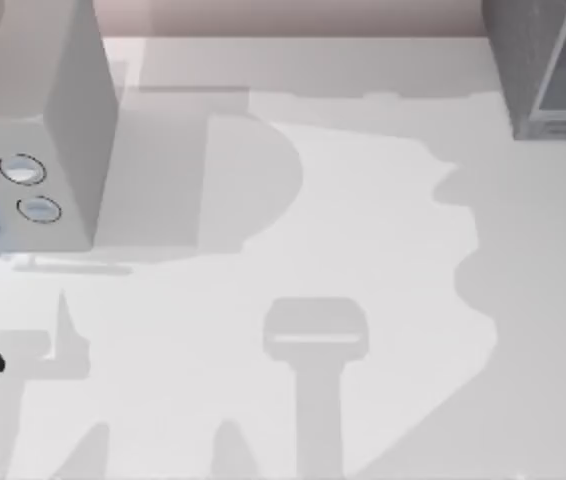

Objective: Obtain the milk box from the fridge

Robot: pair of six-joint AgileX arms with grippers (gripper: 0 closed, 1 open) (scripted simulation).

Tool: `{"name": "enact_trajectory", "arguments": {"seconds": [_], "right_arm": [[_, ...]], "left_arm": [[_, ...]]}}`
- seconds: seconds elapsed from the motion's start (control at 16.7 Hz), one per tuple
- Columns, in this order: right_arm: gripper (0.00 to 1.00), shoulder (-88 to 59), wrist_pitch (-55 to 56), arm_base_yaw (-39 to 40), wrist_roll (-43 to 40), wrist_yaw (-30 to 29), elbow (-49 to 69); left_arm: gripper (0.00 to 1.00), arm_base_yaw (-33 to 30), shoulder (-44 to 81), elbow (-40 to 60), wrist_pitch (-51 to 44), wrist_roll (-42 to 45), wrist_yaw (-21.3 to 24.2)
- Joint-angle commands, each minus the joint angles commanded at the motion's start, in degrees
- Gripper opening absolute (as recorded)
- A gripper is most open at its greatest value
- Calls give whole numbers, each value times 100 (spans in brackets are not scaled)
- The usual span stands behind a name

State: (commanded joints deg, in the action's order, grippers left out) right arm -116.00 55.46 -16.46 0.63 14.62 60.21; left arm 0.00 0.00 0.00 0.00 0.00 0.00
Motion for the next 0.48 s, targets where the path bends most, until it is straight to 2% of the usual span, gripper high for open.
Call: {"name": "enact_trajectory", "arguments": {"seconds": [0.24, 0.48], "right_arm": [[0, 549, 377, -139, -1, 129, -916], [0, 610, 434, -159, -2, 147, -1009]], "left_arm": [[100, 0, 0, 0, 0, 0, 0], [100, 0, 0, 0, 0, 0, 0]]}}
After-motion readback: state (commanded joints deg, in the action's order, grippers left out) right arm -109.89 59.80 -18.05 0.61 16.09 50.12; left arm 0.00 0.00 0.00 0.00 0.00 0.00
